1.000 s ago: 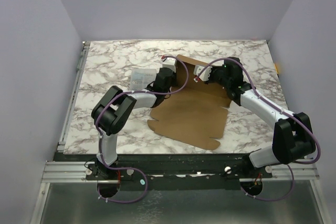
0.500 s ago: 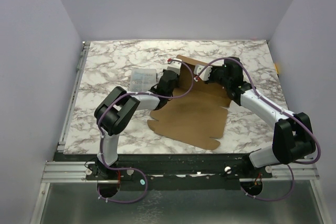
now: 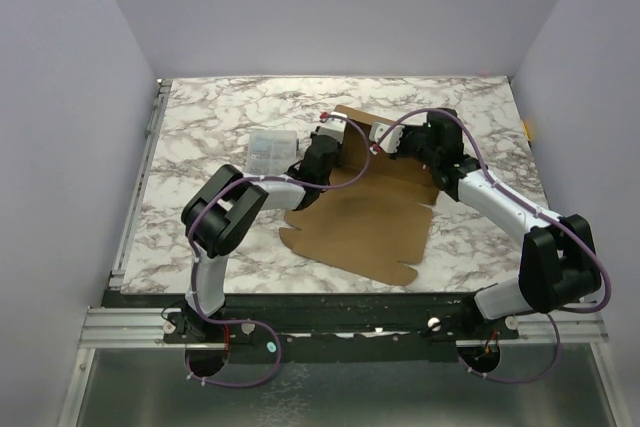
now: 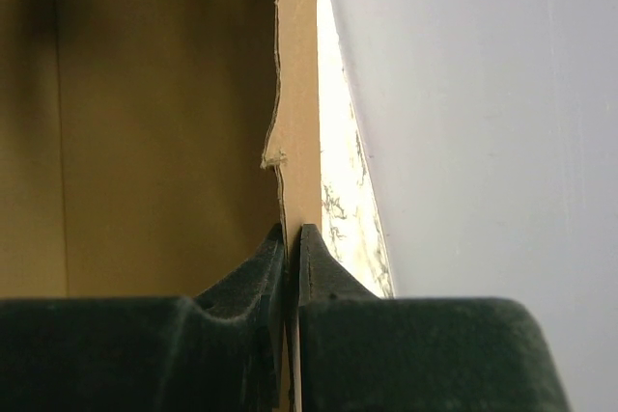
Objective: Fold the paper box
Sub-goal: Fold the paper box at the center of the board.
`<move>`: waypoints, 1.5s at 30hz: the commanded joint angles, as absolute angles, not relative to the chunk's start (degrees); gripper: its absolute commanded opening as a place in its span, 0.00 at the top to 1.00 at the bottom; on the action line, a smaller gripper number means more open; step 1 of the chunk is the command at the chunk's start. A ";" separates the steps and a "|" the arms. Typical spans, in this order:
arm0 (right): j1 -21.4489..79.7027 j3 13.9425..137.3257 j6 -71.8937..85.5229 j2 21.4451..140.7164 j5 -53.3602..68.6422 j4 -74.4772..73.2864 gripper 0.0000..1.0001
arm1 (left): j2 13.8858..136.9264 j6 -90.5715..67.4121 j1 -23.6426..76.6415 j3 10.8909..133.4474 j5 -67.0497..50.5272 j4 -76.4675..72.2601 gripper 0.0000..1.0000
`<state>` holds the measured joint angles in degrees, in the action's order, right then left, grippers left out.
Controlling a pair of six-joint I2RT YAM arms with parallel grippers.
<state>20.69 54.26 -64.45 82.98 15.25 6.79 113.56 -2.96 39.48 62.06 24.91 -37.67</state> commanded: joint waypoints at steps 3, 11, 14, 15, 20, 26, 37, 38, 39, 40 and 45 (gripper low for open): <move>21.89 54.42 -60.49 84.02 20.01 0.09 0.91 | 112.46 -7.49 38.93 60.89 22.90 -38.17 0.69; 21.89 54.46 -60.17 84.28 18.78 0.56 0.91 | 109.10 -8.18 38.80 59.21 22.83 -37.53 0.59; 21.90 54.36 -59.99 84.58 18.17 0.94 0.91 | 107.87 -8.34 38.62 58.38 23.37 -36.72 0.57; 21.91 54.42 -59.96 84.68 18.01 0.96 0.91 | 107.36 -8.54 38.53 57.94 23.30 -36.59 0.57; 21.90 54.37 -59.94 84.73 18.18 0.71 0.92 | 105.10 -9.77 38.08 56.62 21.53 -36.18 0.51; 21.90 54.89 -59.69 84.90 18.98 0.10 0.91 | 105.78 -11.93 36.03 56.73 15.26 -35.95 0.46; 21.91 55.22 -59.59 85.25 19.36 0.09 0.91 | 110.97 -13.83 34.45 62.45 14.30 -36.00 0.60; 21.92 55.27 -59.66 85.28 19.42 0.10 0.91 | 111.26 -14.07 34.45 62.75 14.70 -35.95 0.61; 21.96 55.28 -59.60 85.33 19.43 0.10 0.91 | 111.49 -14.28 34.37 63.02 15.11 -35.95 0.63; 21.94 55.26 -59.59 85.36 19.50 0.09 0.91 | 111.75 -14.51 34.44 63.22 15.61 -35.95 0.67; 21.95 55.28 -59.26 85.57 19.82 0.09 0.92 | 112.44 -15.43 34.67 63.42 19.12 -35.88 1.00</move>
<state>20.88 55.24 -62.43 83.64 15.97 6.37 111.18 -14.20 34.85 62.33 15.59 -36.29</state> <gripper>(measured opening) 0.089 0.127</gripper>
